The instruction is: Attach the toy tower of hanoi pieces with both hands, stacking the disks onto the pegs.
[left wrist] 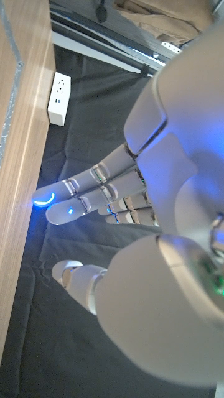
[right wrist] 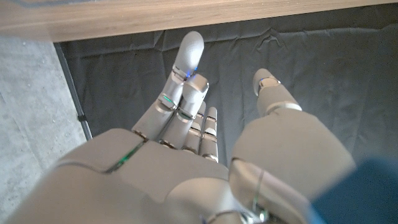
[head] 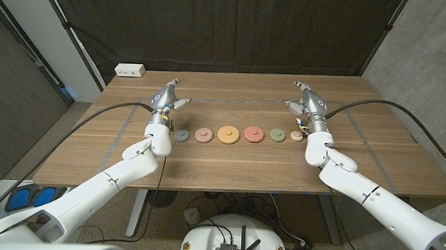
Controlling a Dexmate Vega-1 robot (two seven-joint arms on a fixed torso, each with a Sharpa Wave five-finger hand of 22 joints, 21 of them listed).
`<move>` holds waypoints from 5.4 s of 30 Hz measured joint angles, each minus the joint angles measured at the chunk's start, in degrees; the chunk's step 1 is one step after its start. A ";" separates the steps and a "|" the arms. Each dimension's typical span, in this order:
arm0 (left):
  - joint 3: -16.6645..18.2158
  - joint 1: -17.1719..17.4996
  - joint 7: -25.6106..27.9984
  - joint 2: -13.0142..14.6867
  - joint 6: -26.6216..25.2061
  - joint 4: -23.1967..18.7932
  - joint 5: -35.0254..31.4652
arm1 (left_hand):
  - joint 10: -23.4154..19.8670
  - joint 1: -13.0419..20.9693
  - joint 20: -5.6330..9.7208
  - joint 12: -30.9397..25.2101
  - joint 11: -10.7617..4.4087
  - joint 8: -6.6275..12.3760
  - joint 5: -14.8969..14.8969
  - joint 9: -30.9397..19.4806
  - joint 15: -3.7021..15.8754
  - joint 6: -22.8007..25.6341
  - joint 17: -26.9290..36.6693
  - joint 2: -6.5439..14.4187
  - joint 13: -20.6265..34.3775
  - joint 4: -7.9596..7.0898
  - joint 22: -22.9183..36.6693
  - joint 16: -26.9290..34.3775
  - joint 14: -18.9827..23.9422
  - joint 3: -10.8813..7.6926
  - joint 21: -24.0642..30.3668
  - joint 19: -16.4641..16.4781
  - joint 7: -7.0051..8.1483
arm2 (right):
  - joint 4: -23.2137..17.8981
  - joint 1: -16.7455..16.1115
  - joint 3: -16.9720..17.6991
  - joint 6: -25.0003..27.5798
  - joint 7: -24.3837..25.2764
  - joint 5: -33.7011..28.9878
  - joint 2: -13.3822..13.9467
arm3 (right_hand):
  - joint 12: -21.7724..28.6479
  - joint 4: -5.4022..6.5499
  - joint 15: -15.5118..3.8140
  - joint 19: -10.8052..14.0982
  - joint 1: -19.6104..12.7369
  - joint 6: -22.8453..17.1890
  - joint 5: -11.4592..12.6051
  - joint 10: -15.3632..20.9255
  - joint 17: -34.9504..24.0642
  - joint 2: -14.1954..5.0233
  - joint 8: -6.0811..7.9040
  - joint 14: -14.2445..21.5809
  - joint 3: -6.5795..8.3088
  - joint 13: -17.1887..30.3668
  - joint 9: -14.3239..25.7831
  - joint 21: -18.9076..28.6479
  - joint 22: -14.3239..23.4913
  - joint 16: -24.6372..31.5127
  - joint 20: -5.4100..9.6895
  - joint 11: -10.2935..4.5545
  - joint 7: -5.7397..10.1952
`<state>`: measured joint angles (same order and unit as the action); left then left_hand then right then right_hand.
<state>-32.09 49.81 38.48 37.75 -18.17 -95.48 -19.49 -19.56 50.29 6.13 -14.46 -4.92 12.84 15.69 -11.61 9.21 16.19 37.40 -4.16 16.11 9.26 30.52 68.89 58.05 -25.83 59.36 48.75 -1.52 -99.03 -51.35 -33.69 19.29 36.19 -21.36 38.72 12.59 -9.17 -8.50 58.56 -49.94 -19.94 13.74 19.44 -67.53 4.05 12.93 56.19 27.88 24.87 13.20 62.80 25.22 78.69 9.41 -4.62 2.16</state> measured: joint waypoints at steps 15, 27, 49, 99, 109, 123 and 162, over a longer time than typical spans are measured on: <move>-2.47 0.54 3.88 -1.36 -9.34 -1.75 -7.73 | -0.71 0.25 0.00 0.00 -0.31 0.31 0.01 0.00 0.00 0.59 -0.26 0.26 0.26 0.15 -0.26 0.89 0.00 0.65 0.89 0.00 0.59 | -0.80 0.08 -1.84 5.46 1.77 -7.28 0.13 | 0.00 0.34 0.00 -0.63 -0.38 0.00 -0.44 0.63 0.17 -0.38 0.00 0.01 -0.67 0.63 0.00 0.38 -1.28 -0.12 -0.21 -0.62 -0.01; -1.92 1.94 1.35 0.38 -14.55 -6.37 -8.69 | -3.88 0.32 0.01 -1.02 -1.44 1.36 0.22 -0.21 0.00 4.68 -1.05 1.25 1.02 -0.08 -0.53 1.77 0.00 1.98 2.11 -0.43 1.20 | -2.57 0.53 -2.67 8.60 -0.87 -9.41 0.56 | 0.09 0.15 0.00 -1.23 -0.61 -1.05 -0.44 1.06 0.04 -0.60 0.66 0.01 -1.43 1.60 0.28 0.88 -2.81 -0.68 -0.41 -0.19 -0.22; -4.11 -0.84 -14.61 6.01 -24.05 -14.38 -9.10 | -5.55 0.32 -0.43 -1.23 -1.42 1.58 0.43 -0.26 0.00 6.14 -1.58 1.69 1.63 0.07 -1.06 2.59 -0.01 3.07 3.44 -1.13 0.98 | -9.85 2.32 -4.04 16.43 -14.26 -10.20 4.25 | 0.40 0.21 0.31 -1.22 -0.60 -1.66 -0.44 1.05 -0.67 -0.60 0.66 -0.51 -2.15 2.40 0.80 1.65 -3.44 -0.88 -0.41 -0.19 -0.22; -5.72 -7.19 -33.83 13.62 -22.40 -17.73 -3.68 | -5.54 0.98 -0.70 -0.78 -1.42 1.12 0.65 -0.51 -0.21 6.32 -2.59 2.34 3.12 0.16 -2.22 4.44 -0.23 4.74 5.91 -2.38 0.80 | -16.02 11.93 -9.93 25.66 -41.22 -8.04 9.99 | -0.30 0.32 0.92 -4.34 -0.44 -0.09 0.06 -0.30 0.26 -1.36 0.37 -2.55 -3.83 4.78 1.31 4.21 -5.02 -2.68 -1.47 1.55 -1.36; -4.30 -5.33 -31.72 13.91 -21.89 -18.54 -3.26 | -5.84 1.54 -0.70 -0.78 -1.12 1.12 0.88 -0.51 -0.21 6.64 -2.63 2.91 3.36 -0.08 -2.58 4.66 -0.23 4.98 6.55 -2.38 0.51 | -18.01 11.44 -9.94 25.81 -42.28 -7.50 11.59 | -0.44 0.63 1.03 -5.02 -0.06 0.22 0.06 -0.72 0.72 -1.73 0.37 -3.07 -4.59 5.03 1.31 4.73 -5.57 -3.52 -1.73 1.12 -1.66; -1.97 -2.45 -28.57 14.28 -20.84 -19.11 -1.82 | -7.12 1.53 -0.70 -0.78 -1.70 1.12 0.88 -0.80 -0.21 7.49 -3.12 2.90 3.71 -0.08 -3.14 5.10 -0.23 5.61 7.21 -2.37 0.74 | -20.46 10.56 -10.24 26.88 -44.34 -7.63 13.28 | -0.94 0.31 1.23 -5.63 -0.06 1.96 0.46 -1.13 1.21 -1.73 -0.46 -3.90 -5.22 4.87 1.16 5.54 -6.31 -3.99 -1.95 1.54 -1.97; -0.52 0.22 -24.98 14.16 -20.17 -19.59 -0.26 | -8.09 1.69 -0.91 -0.56 -1.55 0.68 1.28 -0.78 -0.21 8.55 -3.70 3.06 4.77 -0.08 -4.50 6.43 -0.23 6.56 9.32 -2.79 1.18 | -27.32 5.89 -11.78 31.70 -47.05 -11.38 16.47 | -0.94 0.23 1.54 -7.17 -0.07 3.00 0.90 -2.05 2.24 -1.72 -0.46 -4.60 -6.56 4.88 0.90 7.35 -7.70 -4.66 -2.26 1.84 -2.39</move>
<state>-32.61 50.03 13.50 51.91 -38.33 -115.07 -19.75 -27.65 51.98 5.22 -15.02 -6.47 13.52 16.97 -12.39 9.00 24.73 33.70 -1.10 20.89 9.17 26.02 75.33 57.82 -19.27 68.69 45.96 -0.34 -126.35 -45.46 -45.47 50.98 -10.86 -32.75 55.19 11.65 -8.93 -6.96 51.40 -50.01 -16.95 14.64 17.39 -65.29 2.32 12.48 51.59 21.32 29.75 14.10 70.15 17.53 74.04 7.16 -2.78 -0.24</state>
